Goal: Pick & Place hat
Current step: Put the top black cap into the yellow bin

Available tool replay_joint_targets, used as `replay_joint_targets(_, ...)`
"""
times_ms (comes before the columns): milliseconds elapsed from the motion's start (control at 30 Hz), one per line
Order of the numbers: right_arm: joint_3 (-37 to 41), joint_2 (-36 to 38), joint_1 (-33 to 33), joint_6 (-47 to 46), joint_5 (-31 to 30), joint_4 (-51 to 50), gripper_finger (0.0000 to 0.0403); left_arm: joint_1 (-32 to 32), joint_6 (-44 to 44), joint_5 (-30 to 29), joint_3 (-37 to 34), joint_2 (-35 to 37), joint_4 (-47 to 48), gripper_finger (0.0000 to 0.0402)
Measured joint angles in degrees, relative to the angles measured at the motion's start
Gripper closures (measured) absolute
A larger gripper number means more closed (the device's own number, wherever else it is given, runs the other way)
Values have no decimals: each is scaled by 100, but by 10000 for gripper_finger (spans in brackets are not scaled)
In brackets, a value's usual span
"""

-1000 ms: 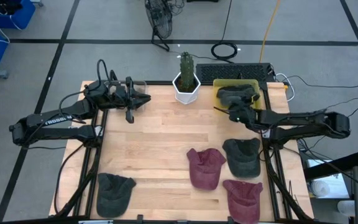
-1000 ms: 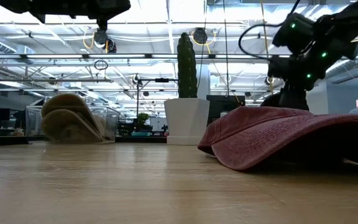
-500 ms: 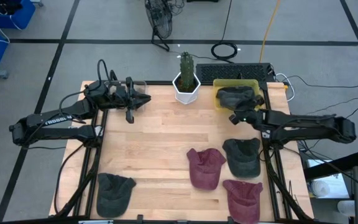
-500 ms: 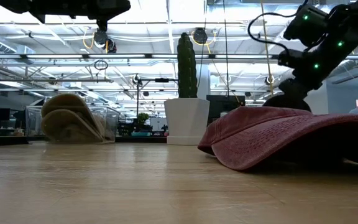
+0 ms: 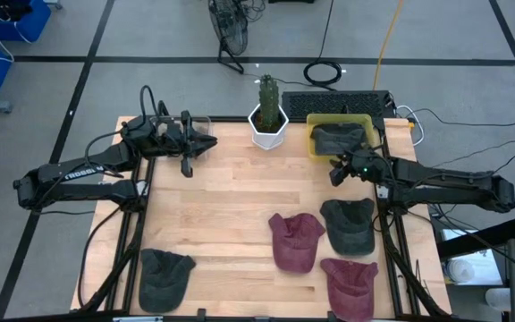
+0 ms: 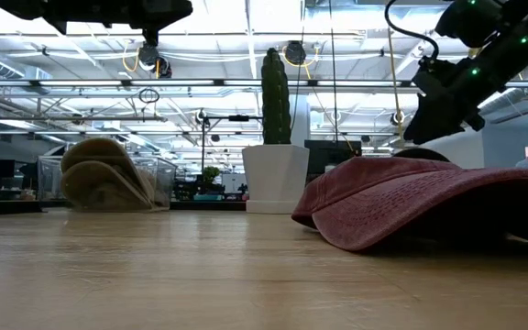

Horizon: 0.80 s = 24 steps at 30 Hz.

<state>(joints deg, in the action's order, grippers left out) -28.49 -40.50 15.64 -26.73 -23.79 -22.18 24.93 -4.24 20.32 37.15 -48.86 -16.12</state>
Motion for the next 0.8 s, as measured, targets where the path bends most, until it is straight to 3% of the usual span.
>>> replay_joint_targets(267,407,-318,1,-30,-402,861,277,0,-1,0,0,0,-32,355)
replay_joint_targets(467,1208,-296,153,167,-1431,1923,311,-1,-8,0,0,0,-37,355)
replay_joint_targets(633,1800,-224,302,237,-1499,3194,334,1,-40,0,0,0,-39,355)
replay_joint_targets(800,2057,-198,534,184,-1525,3443,354,-1,-43,0,0,0,-39,355)
